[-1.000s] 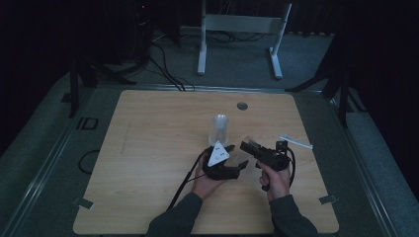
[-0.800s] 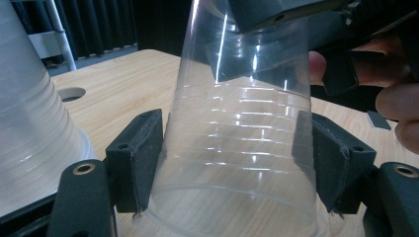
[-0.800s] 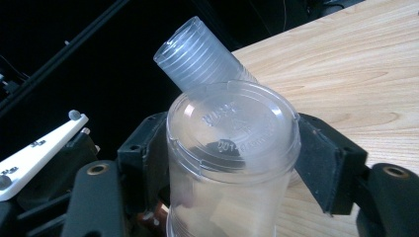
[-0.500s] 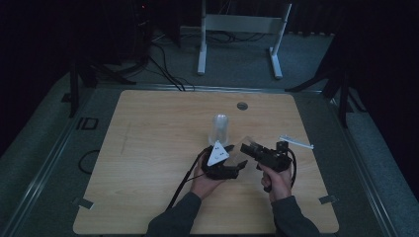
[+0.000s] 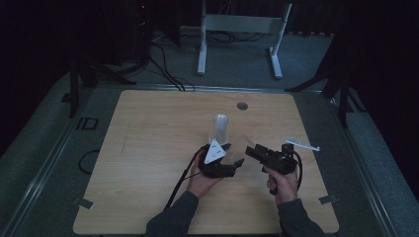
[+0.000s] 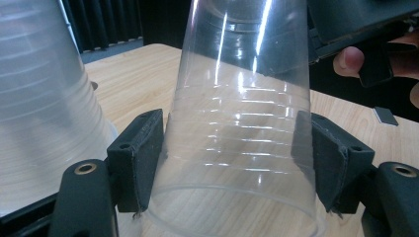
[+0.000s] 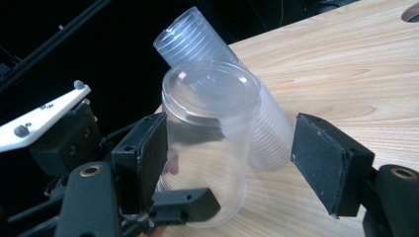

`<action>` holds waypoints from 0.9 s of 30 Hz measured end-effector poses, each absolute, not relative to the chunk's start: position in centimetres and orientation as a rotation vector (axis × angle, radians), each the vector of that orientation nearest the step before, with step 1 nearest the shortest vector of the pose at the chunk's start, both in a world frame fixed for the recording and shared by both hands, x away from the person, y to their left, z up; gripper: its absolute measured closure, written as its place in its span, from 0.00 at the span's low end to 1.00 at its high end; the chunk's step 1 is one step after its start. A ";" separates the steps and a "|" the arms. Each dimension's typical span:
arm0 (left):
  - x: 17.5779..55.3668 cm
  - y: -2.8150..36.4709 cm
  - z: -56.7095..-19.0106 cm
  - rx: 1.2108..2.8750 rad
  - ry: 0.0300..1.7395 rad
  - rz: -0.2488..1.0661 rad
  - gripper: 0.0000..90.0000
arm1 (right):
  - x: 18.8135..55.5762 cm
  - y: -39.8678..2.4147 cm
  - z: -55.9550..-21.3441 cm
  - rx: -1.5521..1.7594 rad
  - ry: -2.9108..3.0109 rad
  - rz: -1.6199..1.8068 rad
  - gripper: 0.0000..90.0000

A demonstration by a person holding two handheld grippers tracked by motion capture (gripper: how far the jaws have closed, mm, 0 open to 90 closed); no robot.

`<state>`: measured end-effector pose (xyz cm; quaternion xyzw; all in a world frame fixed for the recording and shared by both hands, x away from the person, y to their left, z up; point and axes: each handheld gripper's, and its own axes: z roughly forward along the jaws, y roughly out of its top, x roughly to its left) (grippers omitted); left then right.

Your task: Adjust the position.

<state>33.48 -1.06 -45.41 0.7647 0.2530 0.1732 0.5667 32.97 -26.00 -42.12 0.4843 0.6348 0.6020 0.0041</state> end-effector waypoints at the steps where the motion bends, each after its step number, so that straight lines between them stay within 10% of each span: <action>1: 33.5 -0.9 -45.3 1.803 0.593 0.404 0.33 | 32.8 -26.1 -42.1 1.509 1.998 1.881 0.33; 27: 34.0 1.0 -44.2 1.869 0.572 0.375 0.33 | 33.1 -27.2 -42.4 1.441 2.137 1.677 0.38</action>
